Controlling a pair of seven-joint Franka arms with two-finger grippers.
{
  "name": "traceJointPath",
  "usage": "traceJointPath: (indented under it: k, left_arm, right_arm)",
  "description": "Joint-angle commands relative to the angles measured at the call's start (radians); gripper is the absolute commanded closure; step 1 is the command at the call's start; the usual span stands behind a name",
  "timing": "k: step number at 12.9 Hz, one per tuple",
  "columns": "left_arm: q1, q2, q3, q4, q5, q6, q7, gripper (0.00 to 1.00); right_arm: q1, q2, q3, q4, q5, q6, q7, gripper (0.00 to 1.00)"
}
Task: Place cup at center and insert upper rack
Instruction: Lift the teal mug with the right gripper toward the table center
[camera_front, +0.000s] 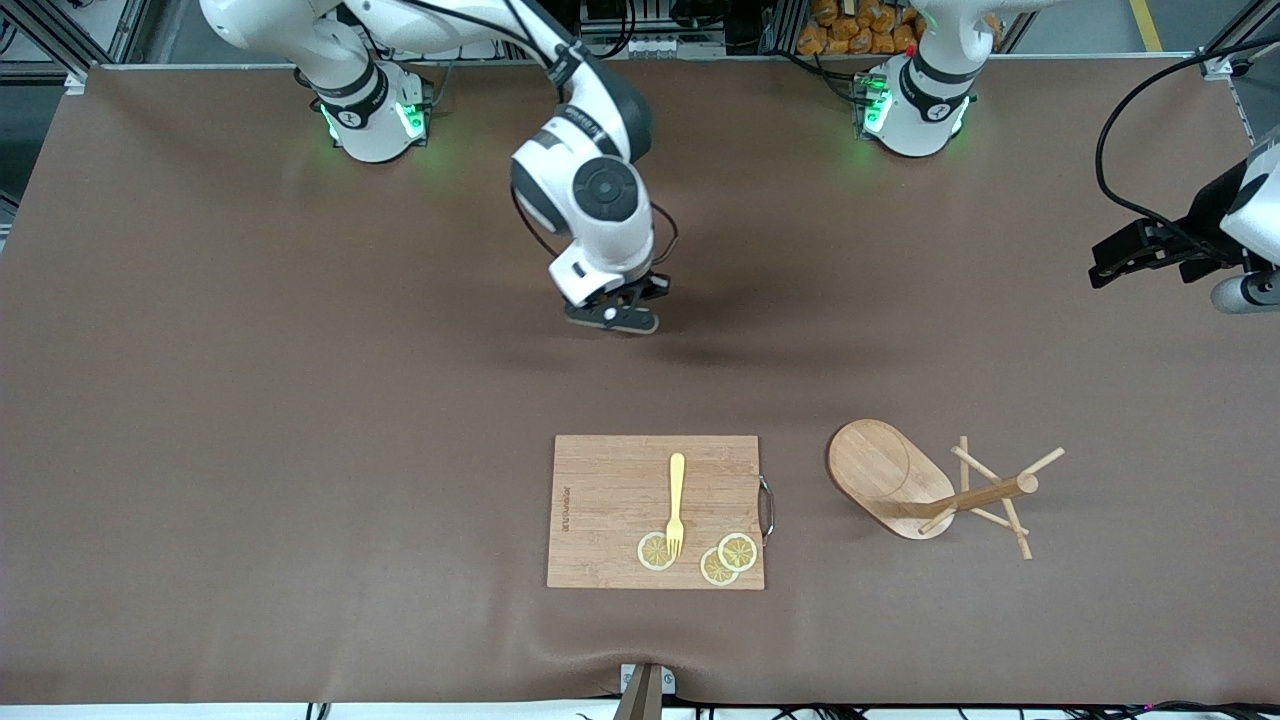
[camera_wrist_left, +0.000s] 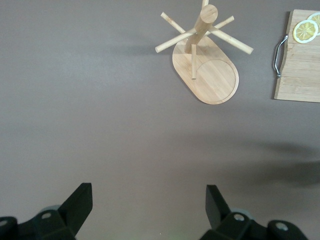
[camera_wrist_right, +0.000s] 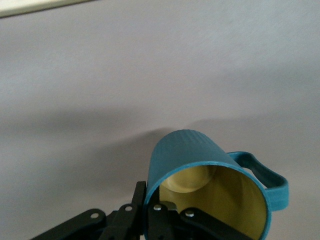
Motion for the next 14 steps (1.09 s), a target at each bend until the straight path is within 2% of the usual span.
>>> traceJointPath:
  k: [1, 5, 14]
  left_arm:
    - [0.006, -0.006, -0.002, 0.011, -0.004, -0.024, 0.020, 0.00]
    - [0.003, -0.011, -0.009, 0.013, -0.004, -0.026, 0.018, 0.00]
    - [0.008, -0.028, -0.001, 0.013, -0.005, -0.057, 0.020, 0.00]
  right_arm:
    - [0.072, 0.071, -0.017, 0.048, 0.007, 0.079, 0.112, 1.00]
    - [0.108, 0.129, -0.017, 0.083, 0.007, 0.096, 0.129, 1.00]
    - [0.094, 0.142, -0.039, 0.085, 0.008, 0.097, 0.229, 1.00]
